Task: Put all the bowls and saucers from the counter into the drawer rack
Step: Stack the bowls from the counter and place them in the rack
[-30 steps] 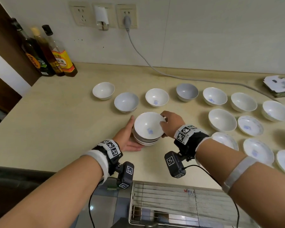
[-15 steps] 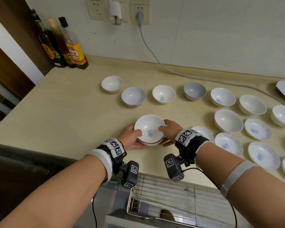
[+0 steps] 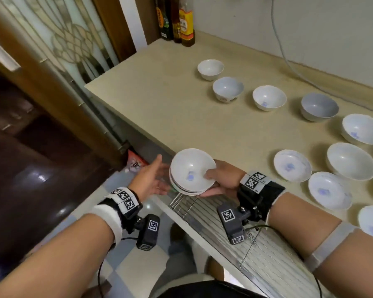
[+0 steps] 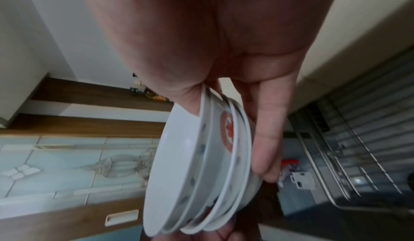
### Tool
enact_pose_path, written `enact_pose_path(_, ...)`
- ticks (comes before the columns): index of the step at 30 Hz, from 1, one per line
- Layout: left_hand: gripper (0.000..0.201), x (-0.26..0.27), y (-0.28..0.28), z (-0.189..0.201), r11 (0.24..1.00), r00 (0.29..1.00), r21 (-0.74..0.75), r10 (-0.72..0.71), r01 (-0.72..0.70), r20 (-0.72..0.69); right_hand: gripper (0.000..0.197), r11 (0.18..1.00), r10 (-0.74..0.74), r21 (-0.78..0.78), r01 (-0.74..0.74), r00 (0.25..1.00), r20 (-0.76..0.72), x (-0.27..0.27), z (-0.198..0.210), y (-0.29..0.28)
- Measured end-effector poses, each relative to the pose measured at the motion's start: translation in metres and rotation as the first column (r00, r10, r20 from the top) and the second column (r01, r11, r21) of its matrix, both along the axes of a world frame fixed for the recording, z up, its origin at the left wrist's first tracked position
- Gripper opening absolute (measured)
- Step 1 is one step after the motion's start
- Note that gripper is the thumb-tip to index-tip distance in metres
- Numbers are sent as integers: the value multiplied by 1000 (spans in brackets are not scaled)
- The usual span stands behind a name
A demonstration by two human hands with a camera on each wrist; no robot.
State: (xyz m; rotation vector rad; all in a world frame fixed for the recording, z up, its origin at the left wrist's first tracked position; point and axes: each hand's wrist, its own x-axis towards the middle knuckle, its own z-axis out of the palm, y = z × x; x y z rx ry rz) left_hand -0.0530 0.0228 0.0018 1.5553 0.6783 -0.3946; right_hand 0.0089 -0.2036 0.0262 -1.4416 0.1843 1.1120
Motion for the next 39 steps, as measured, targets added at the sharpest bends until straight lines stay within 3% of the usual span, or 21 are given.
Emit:
enact_pose_path(2,37,-23,18,-28,945,997,322,74,-59,-35,52,997,77,9,-77,997,-25,-15,-9,2)
enact_pose_path(4,73,-43,28,-55,851,980,525,124,-25,-154,50,994,112,0,-112,992,-52,-28,-20,4)
enact_pose_path(6,112,-56,27,-75,855,948,518,189,-31,-256,49,992,121,-30,-124,988,-92,-40,-33,3)
enact_pose_path(8,127,-64,14,-84,924,923,373,211,-82,-322,49,991,101,-74,-111,986,-134,-50,-47,1)
enact_pose_path(10,114,-66,-1,-90,970,907,189,213,-152,-364,49,991,44,-115,-66,982,-186,-57,-59,-3)
enact_pose_path(13,66,-62,-15,-100,954,903,-14,280,-301,-326,44,993,-75,-111,44,953,-293,-63,-72,-11)
enact_pose_path(18,11,-64,-15,-98,958,931,-31,269,-285,-245,44,974,-203,-164,157,927,-316,-65,-92,-13)
enact_pose_path(25,24,-69,-3,-98,974,935,-35,205,-225,-291,49,889,-262,-444,108,916,-303,-51,-157,-6)
enact_pose_path(28,22,-75,0,-99,982,943,-27,173,-188,-284,52,858,-154,-513,-19,944,-291,-42,-195,-1)
enact_pose_path(30,23,-78,3,-99,984,945,-18,164,-176,-281,40,811,-31,-572,-119,969,-245,-40,-201,4)
enact_pose_path(32,18,-81,4,-99,982,948,-18,175,-187,-267,33,813,15,-565,-139,976,-218,-39,-210,7)
enact_pose_path(35,27,-83,6,-100,979,944,-21,190,-202,-269,51,870,-42,-483,-99,961,-274,-41,-223,19)
enact_pose_path(39,32,-90,8,-103,973,936,-31,212,-230,-283,58,913,-50,-401,-77,953,-297,-45,-243,42)
